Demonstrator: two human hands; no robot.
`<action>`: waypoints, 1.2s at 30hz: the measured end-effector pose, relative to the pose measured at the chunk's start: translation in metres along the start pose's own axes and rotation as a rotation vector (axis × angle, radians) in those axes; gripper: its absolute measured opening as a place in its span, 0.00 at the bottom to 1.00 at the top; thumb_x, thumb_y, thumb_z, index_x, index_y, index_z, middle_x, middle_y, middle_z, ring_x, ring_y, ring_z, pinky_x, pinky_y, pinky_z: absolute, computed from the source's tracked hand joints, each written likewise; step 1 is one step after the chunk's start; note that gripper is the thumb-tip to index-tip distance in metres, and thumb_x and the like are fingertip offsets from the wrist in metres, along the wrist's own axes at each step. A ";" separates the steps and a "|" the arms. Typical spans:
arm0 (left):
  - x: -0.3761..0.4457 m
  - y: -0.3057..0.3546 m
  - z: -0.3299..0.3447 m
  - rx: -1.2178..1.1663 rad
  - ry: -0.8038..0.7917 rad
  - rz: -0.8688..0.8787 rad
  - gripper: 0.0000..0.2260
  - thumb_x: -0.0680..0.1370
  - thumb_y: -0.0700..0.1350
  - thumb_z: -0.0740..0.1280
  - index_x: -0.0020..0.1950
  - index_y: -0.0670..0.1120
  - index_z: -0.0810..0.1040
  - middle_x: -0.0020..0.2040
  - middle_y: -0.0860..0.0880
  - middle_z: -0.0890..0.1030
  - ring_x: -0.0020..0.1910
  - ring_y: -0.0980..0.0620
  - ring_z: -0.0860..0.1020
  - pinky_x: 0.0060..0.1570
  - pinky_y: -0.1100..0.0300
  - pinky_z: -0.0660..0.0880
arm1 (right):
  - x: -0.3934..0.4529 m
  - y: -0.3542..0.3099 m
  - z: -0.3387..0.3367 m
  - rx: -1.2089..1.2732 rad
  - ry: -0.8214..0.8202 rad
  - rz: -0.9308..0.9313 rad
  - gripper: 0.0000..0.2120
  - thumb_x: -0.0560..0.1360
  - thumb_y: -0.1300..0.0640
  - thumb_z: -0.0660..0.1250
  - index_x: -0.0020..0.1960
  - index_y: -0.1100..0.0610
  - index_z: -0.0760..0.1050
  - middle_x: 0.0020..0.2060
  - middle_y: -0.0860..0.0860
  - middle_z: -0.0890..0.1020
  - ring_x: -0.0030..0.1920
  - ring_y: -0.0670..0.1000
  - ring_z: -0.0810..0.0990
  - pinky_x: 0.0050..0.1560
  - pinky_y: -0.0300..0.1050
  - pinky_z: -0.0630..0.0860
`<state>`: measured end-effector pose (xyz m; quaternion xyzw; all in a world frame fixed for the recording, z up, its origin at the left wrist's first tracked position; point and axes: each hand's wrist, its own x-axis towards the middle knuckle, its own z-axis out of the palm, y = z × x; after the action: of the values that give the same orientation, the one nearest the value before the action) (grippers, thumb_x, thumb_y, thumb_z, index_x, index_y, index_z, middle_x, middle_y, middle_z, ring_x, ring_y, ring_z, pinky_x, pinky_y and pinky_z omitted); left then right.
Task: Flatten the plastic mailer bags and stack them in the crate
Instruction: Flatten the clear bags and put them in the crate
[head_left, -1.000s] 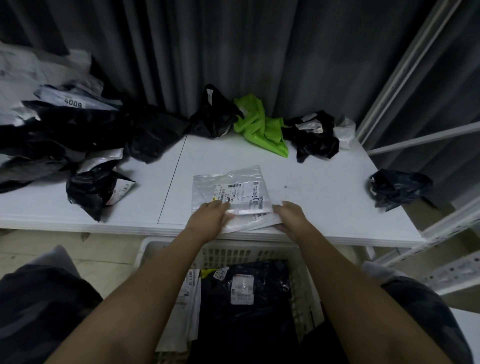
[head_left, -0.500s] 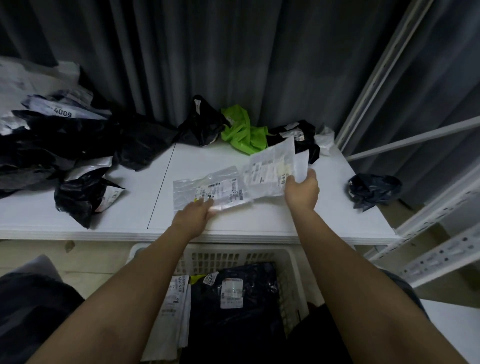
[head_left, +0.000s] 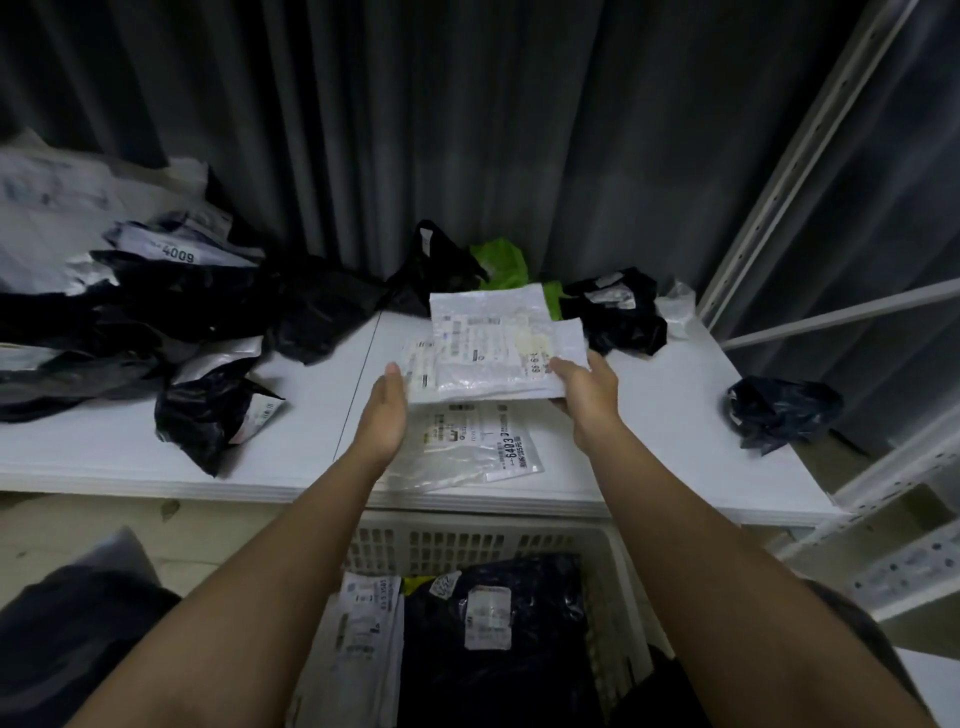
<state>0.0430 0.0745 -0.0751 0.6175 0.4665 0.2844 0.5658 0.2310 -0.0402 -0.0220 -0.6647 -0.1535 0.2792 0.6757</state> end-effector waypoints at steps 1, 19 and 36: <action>0.002 -0.001 -0.005 -0.086 0.008 -0.021 0.27 0.81 0.62 0.48 0.73 0.47 0.65 0.68 0.47 0.72 0.64 0.46 0.73 0.64 0.47 0.71 | 0.003 0.007 0.004 -0.005 -0.027 0.030 0.13 0.75 0.63 0.66 0.59 0.56 0.74 0.50 0.53 0.80 0.47 0.51 0.79 0.43 0.43 0.77; 0.028 -0.048 0.002 0.574 0.050 -0.194 0.17 0.76 0.46 0.67 0.59 0.38 0.69 0.59 0.38 0.74 0.57 0.38 0.74 0.55 0.49 0.73 | 0.037 0.095 0.027 -0.745 0.031 0.032 0.25 0.72 0.57 0.67 0.68 0.60 0.69 0.58 0.60 0.77 0.58 0.61 0.77 0.59 0.54 0.75; 0.018 -0.027 0.032 0.909 0.094 0.046 0.24 0.82 0.51 0.53 0.76 0.44 0.55 0.75 0.39 0.55 0.73 0.40 0.55 0.69 0.46 0.59 | 0.025 0.095 0.027 -1.163 -0.008 -0.348 0.30 0.73 0.50 0.54 0.74 0.52 0.63 0.74 0.57 0.61 0.73 0.59 0.55 0.74 0.57 0.48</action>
<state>0.0713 0.0744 -0.1103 0.7998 0.5553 0.0908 0.2090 0.2189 -0.0075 -0.1178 -0.8891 -0.3898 0.0377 0.2370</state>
